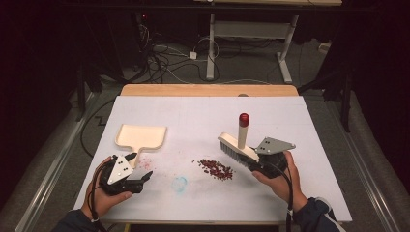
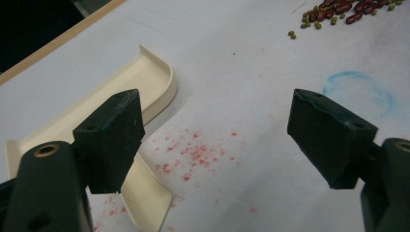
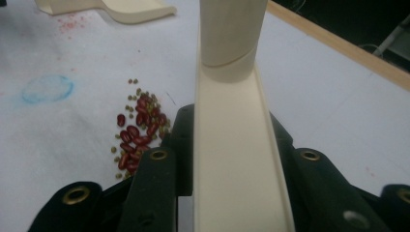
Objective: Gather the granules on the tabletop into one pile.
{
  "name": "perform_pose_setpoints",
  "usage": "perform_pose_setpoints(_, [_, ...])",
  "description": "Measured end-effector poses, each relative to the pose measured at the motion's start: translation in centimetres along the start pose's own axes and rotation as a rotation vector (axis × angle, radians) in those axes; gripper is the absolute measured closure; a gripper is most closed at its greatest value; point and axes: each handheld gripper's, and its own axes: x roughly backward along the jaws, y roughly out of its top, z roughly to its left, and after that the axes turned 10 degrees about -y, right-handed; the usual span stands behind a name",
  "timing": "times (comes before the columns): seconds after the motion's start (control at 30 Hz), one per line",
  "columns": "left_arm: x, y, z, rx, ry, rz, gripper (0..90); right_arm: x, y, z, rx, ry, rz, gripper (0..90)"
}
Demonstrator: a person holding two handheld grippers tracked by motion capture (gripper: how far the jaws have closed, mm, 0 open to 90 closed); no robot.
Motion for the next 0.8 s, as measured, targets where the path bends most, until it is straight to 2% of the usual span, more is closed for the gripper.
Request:
perform_pose_setpoints(0.13, [-0.1, 0.0, 0.0, -0.003, -0.005, 0.005, 19.8, 0.5, -1.0, -0.2, 0.004, -0.024, 0.029, 67.9])
perform_pose_setpoints(0.33, [-0.1, 0.0, -0.2, -0.005, -0.013, 0.003, 19.8, 0.5, -2.7, -0.1, -0.018, 0.002, 0.076, 67.9])
perform_pose_setpoints(0.4, [-0.1, 0.0, -0.2, -0.011, -0.015, 0.007, 19.8, 0.5, -3.0, -0.1, -0.038, 0.003, 0.093, 67.8])
perform_pose_setpoints(0.53, [-0.1, 0.1, -0.2, -0.016, -0.019, 0.017, 19.8, 0.6, -3.0, -0.3, -0.07, 0.005, 0.125, 67.7])
perform_pose_setpoints(0.67, [-0.1, 0.0, -0.2, -0.015, -0.027, 0.021, 19.8, 0.7, -2.6, -0.5, -0.061, 0.046, 0.179, 67.8])
perform_pose_setpoints(0.8, [-0.3, 0.1, -0.2, -0.014, -0.03, 0.028, 19.8, 0.6, -2.2, 0.3, -0.051, 0.04, 0.197, 68.0])
